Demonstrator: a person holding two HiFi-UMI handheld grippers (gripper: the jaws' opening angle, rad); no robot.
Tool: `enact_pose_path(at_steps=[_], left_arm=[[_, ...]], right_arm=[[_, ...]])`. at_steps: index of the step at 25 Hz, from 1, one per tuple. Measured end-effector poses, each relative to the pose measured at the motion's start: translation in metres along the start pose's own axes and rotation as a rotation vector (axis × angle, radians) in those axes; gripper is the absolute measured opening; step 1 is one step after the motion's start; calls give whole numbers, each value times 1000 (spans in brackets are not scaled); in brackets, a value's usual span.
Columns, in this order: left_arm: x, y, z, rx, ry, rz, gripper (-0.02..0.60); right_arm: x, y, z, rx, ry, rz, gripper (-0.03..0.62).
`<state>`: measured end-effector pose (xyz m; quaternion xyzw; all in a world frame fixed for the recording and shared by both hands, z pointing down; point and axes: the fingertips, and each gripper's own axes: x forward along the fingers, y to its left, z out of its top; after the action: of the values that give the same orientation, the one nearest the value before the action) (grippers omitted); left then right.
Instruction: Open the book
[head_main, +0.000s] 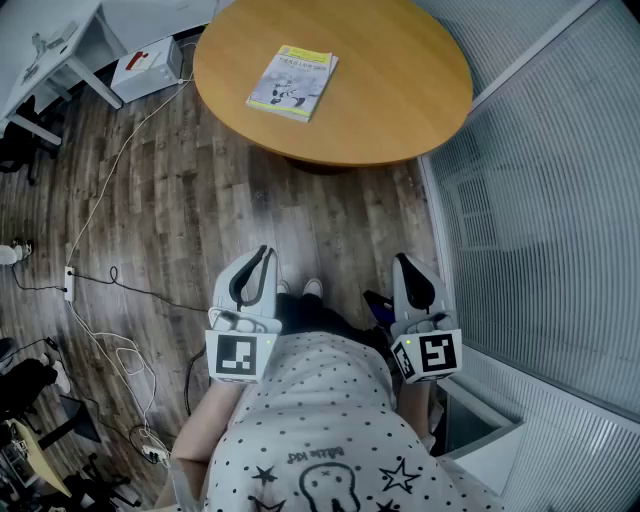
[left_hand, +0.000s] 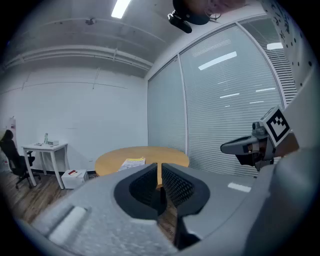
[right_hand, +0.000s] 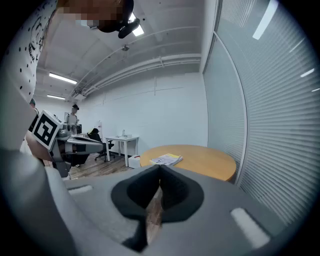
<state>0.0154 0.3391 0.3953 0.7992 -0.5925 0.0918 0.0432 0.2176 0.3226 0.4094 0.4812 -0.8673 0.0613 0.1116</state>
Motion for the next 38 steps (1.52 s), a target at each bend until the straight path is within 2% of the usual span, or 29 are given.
enact_pose_path(at_steps=[5, 12, 18, 24, 32, 38], left_arm=[[6, -2, -1, 21, 4, -31, 31], [21, -9, 6, 98, -4, -99, 31], [23, -4, 9, 91, -7, -77, 31], [33, 0, 4, 102, 0, -57, 31], [30, -6, 10, 45, -11, -56, 31], [32, 2, 7, -38, -12, -62, 31]], right_arm=[[2, -2, -5, 0, 11, 1, 4], [6, -9, 0, -18, 5, 5, 5], [5, -11, 0, -47, 19, 5, 5], [10, -20, 3, -20, -1, -2, 5], [7, -27, 0, 4, 2, 2, 5], [10, -31, -3, 22, 13, -3, 5]])
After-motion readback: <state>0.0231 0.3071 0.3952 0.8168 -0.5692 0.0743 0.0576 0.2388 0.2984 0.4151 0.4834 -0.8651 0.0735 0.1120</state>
